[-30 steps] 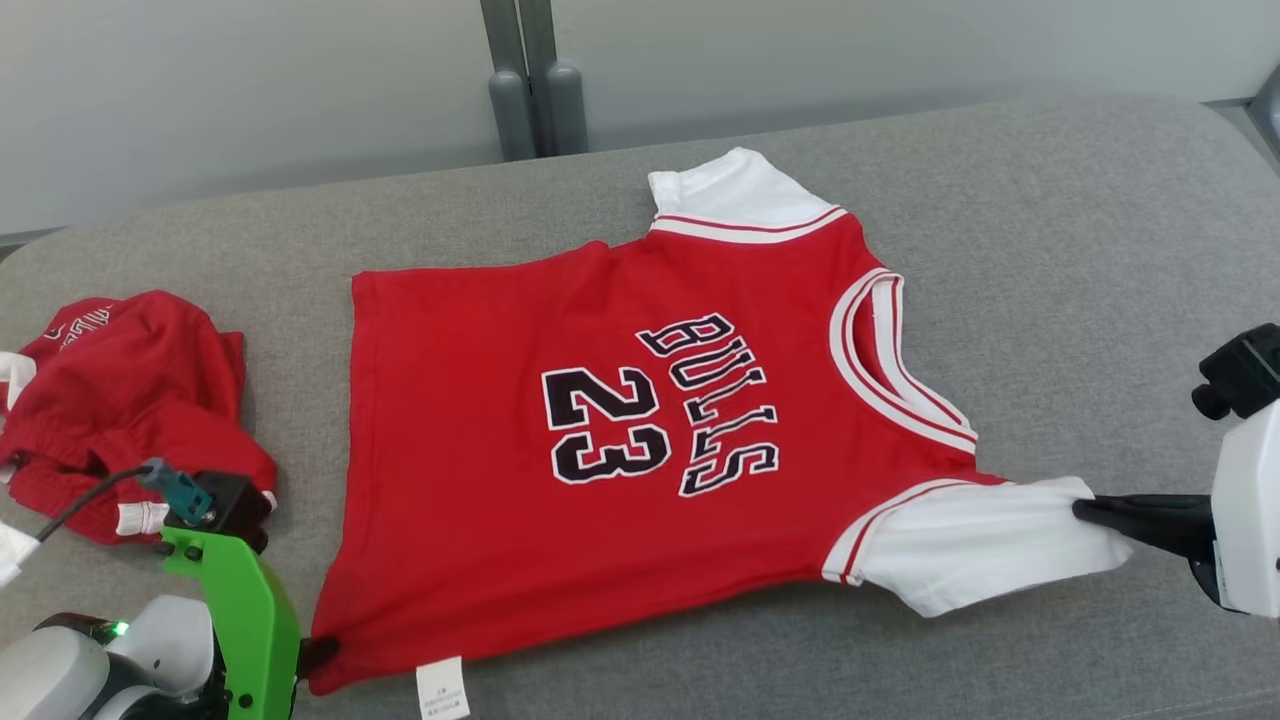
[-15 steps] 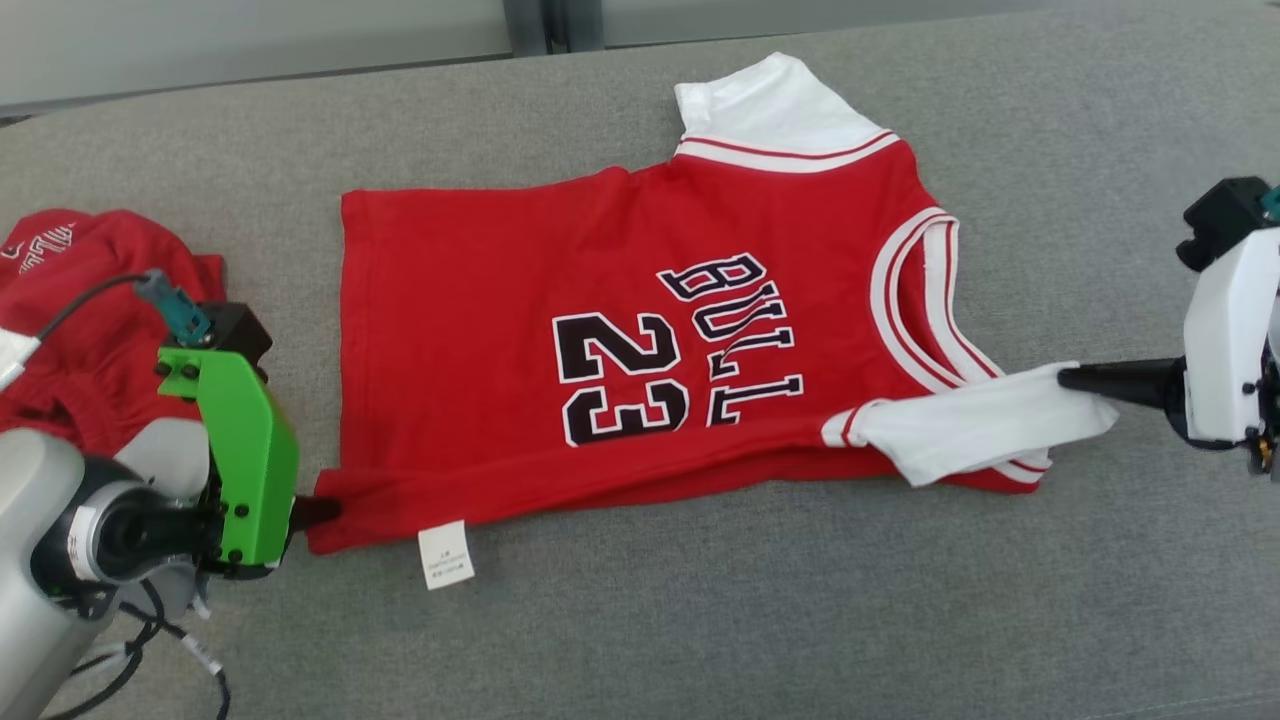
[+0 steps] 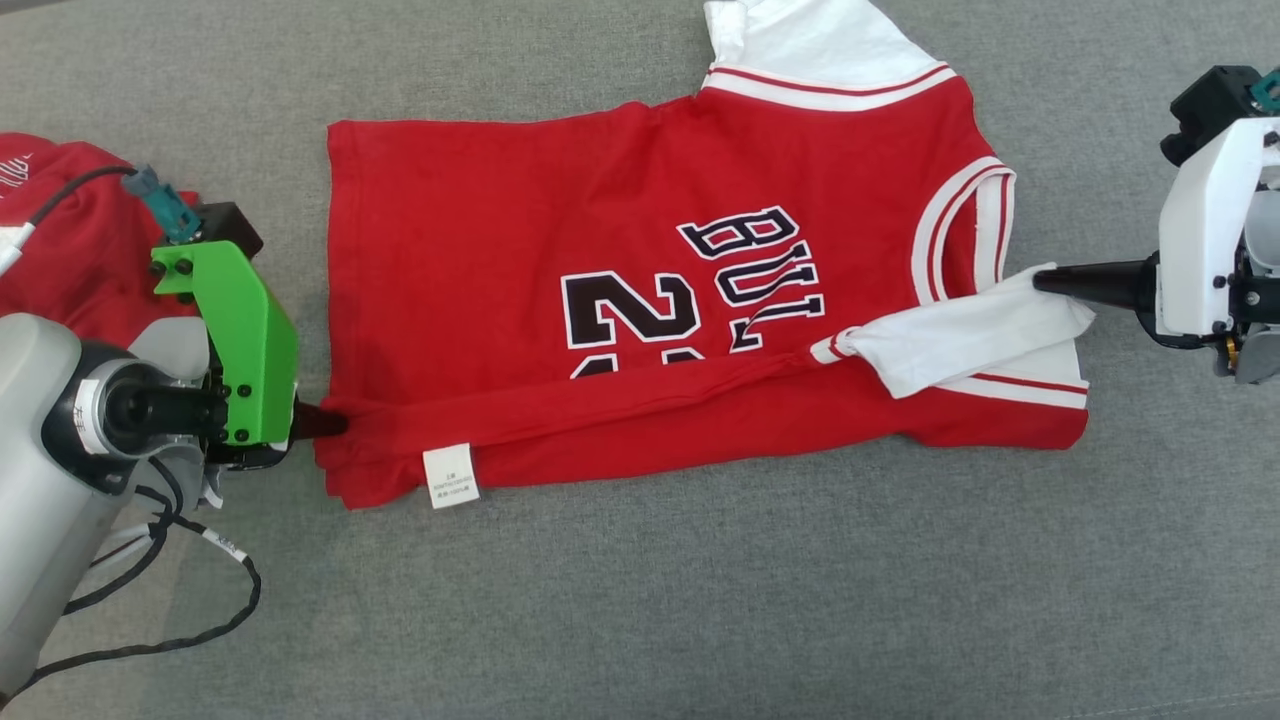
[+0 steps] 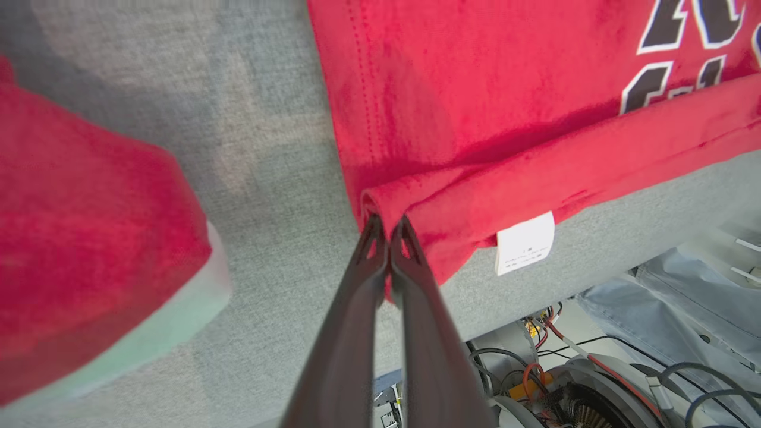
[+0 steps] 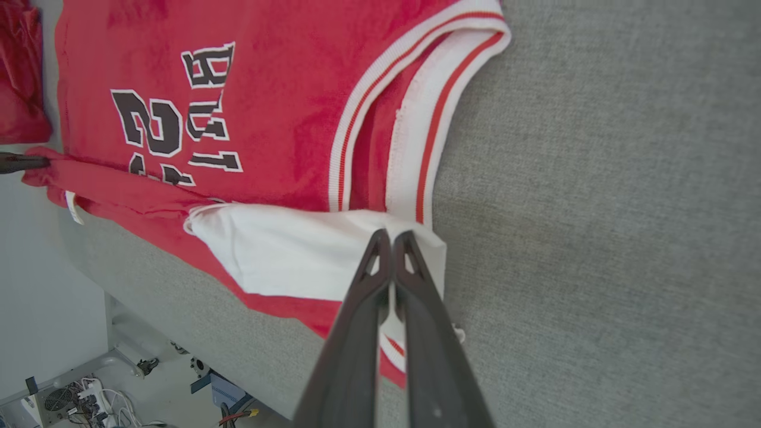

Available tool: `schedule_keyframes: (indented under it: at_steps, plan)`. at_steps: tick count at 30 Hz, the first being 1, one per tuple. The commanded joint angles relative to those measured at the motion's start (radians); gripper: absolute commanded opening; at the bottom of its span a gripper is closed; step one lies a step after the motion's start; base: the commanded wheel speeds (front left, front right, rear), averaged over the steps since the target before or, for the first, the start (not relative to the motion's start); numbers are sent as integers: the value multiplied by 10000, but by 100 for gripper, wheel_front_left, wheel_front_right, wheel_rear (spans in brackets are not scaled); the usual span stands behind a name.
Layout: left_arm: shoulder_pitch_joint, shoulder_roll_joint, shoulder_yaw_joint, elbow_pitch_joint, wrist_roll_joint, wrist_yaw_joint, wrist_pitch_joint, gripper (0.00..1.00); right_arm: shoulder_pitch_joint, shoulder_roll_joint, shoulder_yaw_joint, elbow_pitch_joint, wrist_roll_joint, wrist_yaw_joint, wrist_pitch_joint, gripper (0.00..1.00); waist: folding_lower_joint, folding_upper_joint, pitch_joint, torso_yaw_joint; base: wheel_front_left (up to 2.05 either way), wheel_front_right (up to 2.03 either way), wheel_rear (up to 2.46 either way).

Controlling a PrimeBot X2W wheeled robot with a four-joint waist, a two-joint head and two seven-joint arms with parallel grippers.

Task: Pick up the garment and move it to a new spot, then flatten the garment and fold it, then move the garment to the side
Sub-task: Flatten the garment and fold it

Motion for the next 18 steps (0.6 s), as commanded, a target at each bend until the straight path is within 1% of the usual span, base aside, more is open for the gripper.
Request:
schedule_keyframes:
  at_steps: [1, 2, 4, 5, 6, 7, 10, 13, 15, 18]
  plan:
    - [-207, -59, 79, 140, -24, -84, -83, 13, -72, 65, 2, 63, -54, -2, -100, 26, 0, 0, 30, -72, 0, 0, 0]
    - [-201, -84, 91, 237, -53, -117, -95, 30, -64, 112, -2, 78, -28, -2, -139, 31, 0, 0, 20, -89, 0, 0, 0]
    - [-253, -145, 180, 403, -65, -159, -251, 38, -35, 192, -34, 111, 19, -2, -256, 38, 0, 0, -10, -123, 0, 0, 0]
    - [-288, -170, 235, 514, -38, -182, -377, 47, -4, 232, -53, 152, 43, -2, -352, 46, 0, 0, -42, -142, 0, 0, 0]
    - [-306, -199, 270, 592, -8, -209, -480, 83, 20, 256, -68, 189, 57, -2, -427, 78, 0, 0, -67, -153, 0, 0, 0]
    - [-302, -239, 278, 675, 11, -250, -548, 100, 59, 297, -99, 226, 59, -2, -556, 100, 0, 0, -111, -165, 0, 0, 0]
    - [-304, -314, 343, 801, 22, -385, -755, 100, 167, 379, -225, 190, 107, -1, -974, 100, 0, 0, -283, -164, 0, 0, 0]
    - [-308, -237, 410, 740, 286, -656, -1272, 100, 389, 379, -453, -48, 130, -1, -1730, 100, 0, 0, -538, -139, 0, 0, 0]
    - [-280, -146, 510, 582, 548, -865, -1870, 100, 559, 323, -617, -247, 2, -1, -2408, 100, 0, 0, -723, -110, 0, 0, 0]
    - [27, -3, 652, 300, 1143, -1178, -3132, 100, 994, 261, -946, -683, -127, -1, -3685, 100, 0, 0, -1055, -55, 0, 0, 0]
